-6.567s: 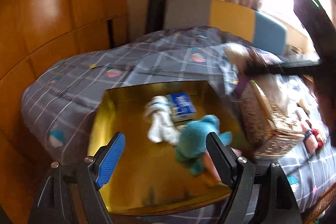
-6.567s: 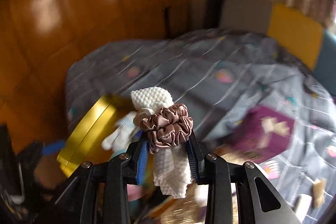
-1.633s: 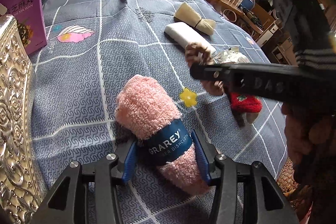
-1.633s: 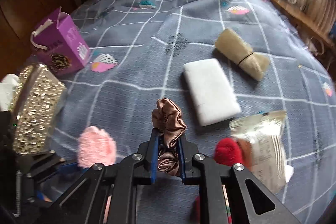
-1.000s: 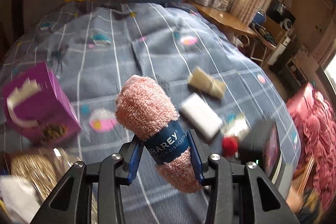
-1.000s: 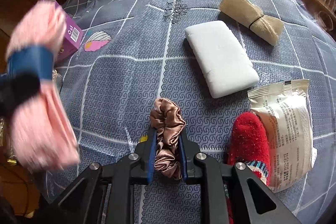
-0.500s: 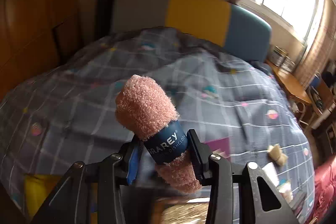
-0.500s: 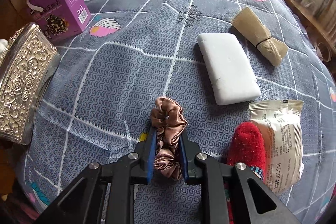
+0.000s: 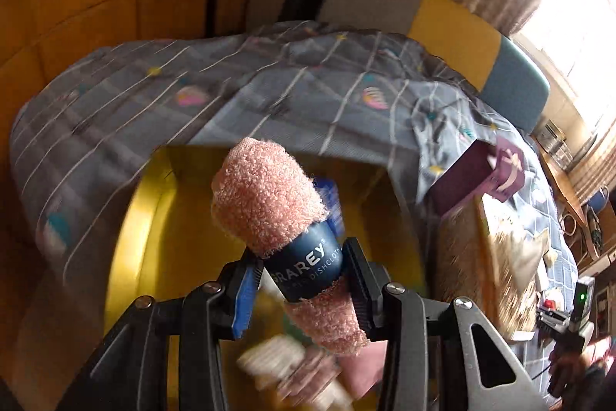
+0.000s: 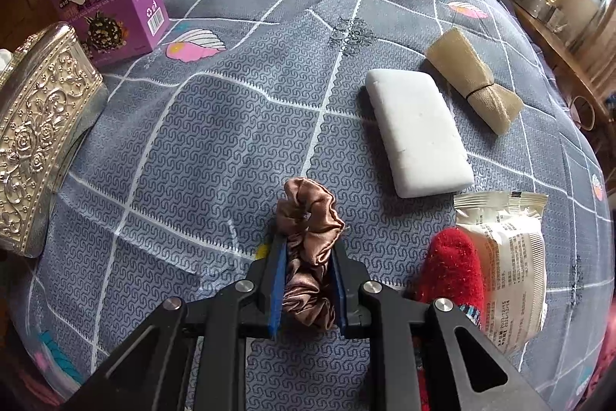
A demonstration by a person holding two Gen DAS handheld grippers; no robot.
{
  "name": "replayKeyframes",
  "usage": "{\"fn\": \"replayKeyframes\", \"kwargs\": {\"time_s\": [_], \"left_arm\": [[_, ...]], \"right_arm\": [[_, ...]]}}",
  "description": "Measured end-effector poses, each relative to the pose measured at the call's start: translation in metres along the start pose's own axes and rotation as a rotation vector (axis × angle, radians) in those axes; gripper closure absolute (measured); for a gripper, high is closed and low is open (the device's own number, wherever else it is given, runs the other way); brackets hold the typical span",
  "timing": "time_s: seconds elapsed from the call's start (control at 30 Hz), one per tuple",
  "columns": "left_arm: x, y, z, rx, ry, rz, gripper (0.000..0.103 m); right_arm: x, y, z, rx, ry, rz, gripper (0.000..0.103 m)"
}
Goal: Organize soft objects
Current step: 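Carry the pink dishcloth into the gold tray and open the left tool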
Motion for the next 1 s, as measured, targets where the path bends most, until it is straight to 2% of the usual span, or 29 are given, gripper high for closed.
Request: {"fn": "replayKeyframes", "kwargs": {"time_s": [0.2, 0.3, 0.4, 0.53, 0.7, 1.0], "left_arm": [[0.029, 0.039, -0.016, -0.124, -0.005, 0.003, 0.06], [0.032, 0.061, -0.008, -0.178, 0.024, -0.042, 0.057], [0.037, 0.07, 0.001, -0.215, 0.059, -0.023, 0.054], [0.041, 0.065, -0.004, -0.234, 0.029, 0.021, 0.041], [0.038, 0.047, -0.021, -0.218, -0.043, 0.078, 0.04], [0.038, 0.002, -0.034, -0.156, -0.074, 0.185, 0.04]], "right_arm": [[0.003, 0.009, -0.004, 0.046, -0.041, -0.061, 0.081], [0.005, 0.011, -0.006, 0.063, -0.051, -0.075, 0.08], [0.005, 0.011, -0.006, 0.063, -0.051, -0.066, 0.08], [0.006, 0.01, -0.007, 0.061, -0.051, -0.058, 0.08], [0.007, 0.013, -0.008, 0.074, -0.055, -0.05, 0.08], [0.006, 0.014, -0.008, 0.094, -0.044, -0.023, 0.08]]}}
Point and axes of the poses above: each gripper's, at about its wrist camera, not at the fingertips, and z roughly the way its jaws point, y to its left, x to its underside, the point moved 2 cm from there along z, roughly the way its jaws point, and after that the axes turned 10 degrees about x, right-handed, at the moved point
